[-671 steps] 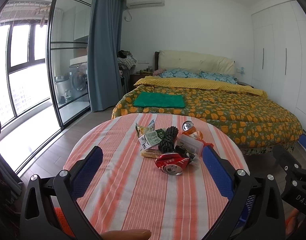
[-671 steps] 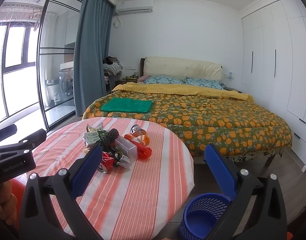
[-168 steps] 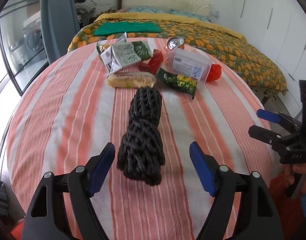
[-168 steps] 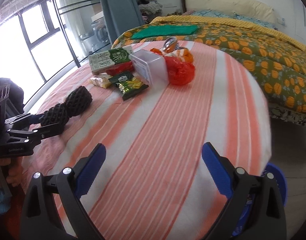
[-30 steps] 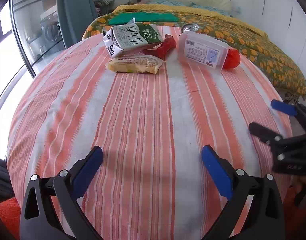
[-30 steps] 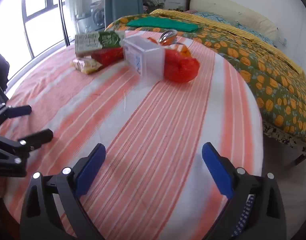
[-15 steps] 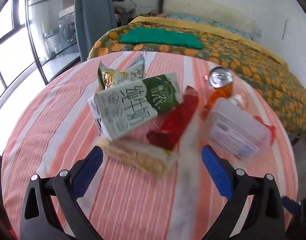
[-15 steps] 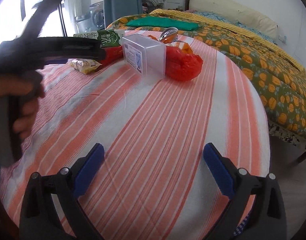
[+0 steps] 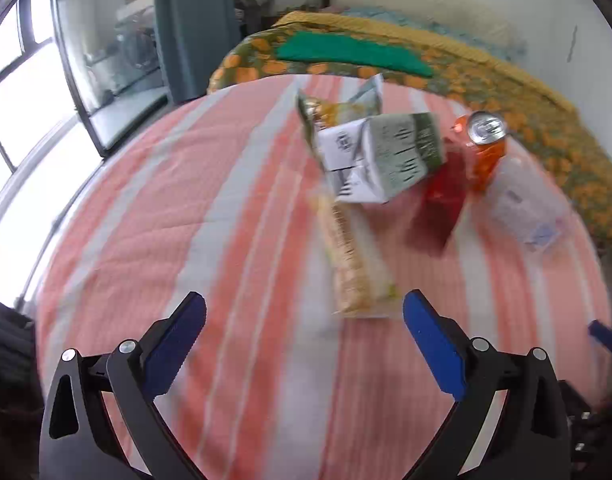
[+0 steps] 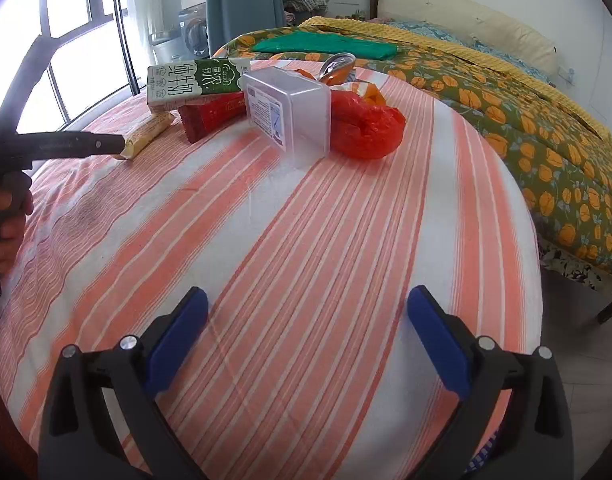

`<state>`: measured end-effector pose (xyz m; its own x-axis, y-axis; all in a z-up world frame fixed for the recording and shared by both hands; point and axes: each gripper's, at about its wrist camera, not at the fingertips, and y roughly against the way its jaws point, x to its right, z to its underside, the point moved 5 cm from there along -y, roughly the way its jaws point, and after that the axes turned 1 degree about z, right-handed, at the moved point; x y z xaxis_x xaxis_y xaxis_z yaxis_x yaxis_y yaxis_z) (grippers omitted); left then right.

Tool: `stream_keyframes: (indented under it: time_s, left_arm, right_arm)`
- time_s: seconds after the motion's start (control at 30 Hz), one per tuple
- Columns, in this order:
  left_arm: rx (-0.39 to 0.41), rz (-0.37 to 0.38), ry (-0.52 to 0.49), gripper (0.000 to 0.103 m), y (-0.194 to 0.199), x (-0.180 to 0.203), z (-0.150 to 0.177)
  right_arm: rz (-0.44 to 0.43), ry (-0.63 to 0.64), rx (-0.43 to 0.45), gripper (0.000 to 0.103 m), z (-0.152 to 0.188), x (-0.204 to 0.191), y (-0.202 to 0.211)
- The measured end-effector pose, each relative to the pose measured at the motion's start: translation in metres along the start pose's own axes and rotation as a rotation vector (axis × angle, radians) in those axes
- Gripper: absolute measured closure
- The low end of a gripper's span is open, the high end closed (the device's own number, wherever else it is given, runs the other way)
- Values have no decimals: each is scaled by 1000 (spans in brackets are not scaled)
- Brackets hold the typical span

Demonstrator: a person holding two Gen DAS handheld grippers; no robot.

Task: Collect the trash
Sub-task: 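Grasp the bread packet with the left tool while the right tool grasps the clear plastic box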

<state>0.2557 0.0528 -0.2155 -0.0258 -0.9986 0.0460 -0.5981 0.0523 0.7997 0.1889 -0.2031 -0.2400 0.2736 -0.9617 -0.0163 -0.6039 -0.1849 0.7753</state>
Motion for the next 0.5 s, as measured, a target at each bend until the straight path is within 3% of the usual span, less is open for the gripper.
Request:
stream_keyframes:
  time_s: [0.1, 0.17, 0.27, 0.33, 0.4, 0.5]
  left_arm:
    - [21, 46, -26, 6, -7, 14, -10]
    - [23, 22, -60, 9, -16, 23, -17]
    - [-15, 16, -56, 34, -33, 24, -24]
    - [-28, 22, -55, 62, -38, 23, -25]
    - [-33, 29, -72, 81, -36, 22, -23]
    - [-39, 65, -66, 82, -18, 18, -8]
  right_arm:
    - [1, 0, 0, 6, 0, 0, 0]
    - [0, 1, 0, 6, 0, 0, 0]
    - [2, 1, 1, 6, 0, 1, 0]
    - [2, 1, 1, 6, 0, 1, 0]
    - [2, 1, 1, 6, 0, 1, 0]
    - [2, 0, 2, 6, 0, 1, 0]
